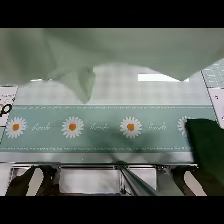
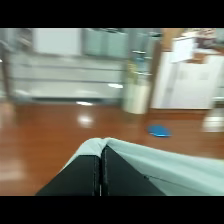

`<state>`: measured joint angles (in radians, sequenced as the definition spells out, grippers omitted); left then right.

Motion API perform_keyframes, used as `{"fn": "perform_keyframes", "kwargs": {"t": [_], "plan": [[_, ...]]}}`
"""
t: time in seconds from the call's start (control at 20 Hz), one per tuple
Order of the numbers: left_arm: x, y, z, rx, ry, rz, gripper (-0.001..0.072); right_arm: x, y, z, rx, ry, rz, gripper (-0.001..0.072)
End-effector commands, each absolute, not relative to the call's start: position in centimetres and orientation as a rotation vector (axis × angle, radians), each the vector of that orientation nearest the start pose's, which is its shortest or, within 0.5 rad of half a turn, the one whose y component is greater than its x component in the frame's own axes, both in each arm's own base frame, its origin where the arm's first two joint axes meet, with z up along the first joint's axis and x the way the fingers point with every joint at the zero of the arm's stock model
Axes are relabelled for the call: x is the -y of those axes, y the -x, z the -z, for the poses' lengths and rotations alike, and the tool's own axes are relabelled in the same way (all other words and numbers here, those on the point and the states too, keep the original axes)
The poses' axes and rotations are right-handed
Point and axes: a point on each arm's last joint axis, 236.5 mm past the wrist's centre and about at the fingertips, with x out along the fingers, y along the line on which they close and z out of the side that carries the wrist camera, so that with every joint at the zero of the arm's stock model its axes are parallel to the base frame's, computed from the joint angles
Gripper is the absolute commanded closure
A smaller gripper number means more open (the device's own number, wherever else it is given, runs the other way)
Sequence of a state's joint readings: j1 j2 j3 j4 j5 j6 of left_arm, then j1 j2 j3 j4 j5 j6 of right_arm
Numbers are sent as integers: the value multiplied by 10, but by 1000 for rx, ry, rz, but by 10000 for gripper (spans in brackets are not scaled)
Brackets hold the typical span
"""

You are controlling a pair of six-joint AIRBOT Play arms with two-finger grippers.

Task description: Fold the shirts.

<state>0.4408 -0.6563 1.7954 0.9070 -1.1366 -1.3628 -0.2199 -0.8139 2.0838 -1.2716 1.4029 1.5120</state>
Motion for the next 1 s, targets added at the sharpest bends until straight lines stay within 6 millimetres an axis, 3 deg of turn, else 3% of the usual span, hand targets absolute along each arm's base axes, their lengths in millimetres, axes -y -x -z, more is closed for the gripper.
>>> {"fn": "perform_keyframes", "kwargs": {"t": [0.0,0.05,0.15,0.2,0.3,0.4,0.55,0.75,0.95], "plan": [[3,-129,-516,118,-33,-83,692,-7,-159,-491,-103,-11,44,690],[-7,-112,-509,103,-15,-97,692,-2,-151,-481,-121,-16,70,690],[-17,-103,-490,36,43,-69,692,4,-143,-458,-173,-35,107,690],[-13,-109,-480,-4,68,-25,692,5,-145,-447,-207,-41,107,690],[1,-140,-451,-111,101,57,692,4,-162,-420,-294,-58,87,690],[12,-185,-407,-254,114,74,692,6,-188,-387,-396,-83,70,690],[30,-264,-328,-445,131,57,692,-4,-246,-321,-586,-117,-30,690],[54,-378,-229,-570,196,33,692,-7,-351,-225,-768,-201,-144,690],[46,-484,-134,-677,355,-24,692,8,-450,-121,-914,-307,-146,690]]}}
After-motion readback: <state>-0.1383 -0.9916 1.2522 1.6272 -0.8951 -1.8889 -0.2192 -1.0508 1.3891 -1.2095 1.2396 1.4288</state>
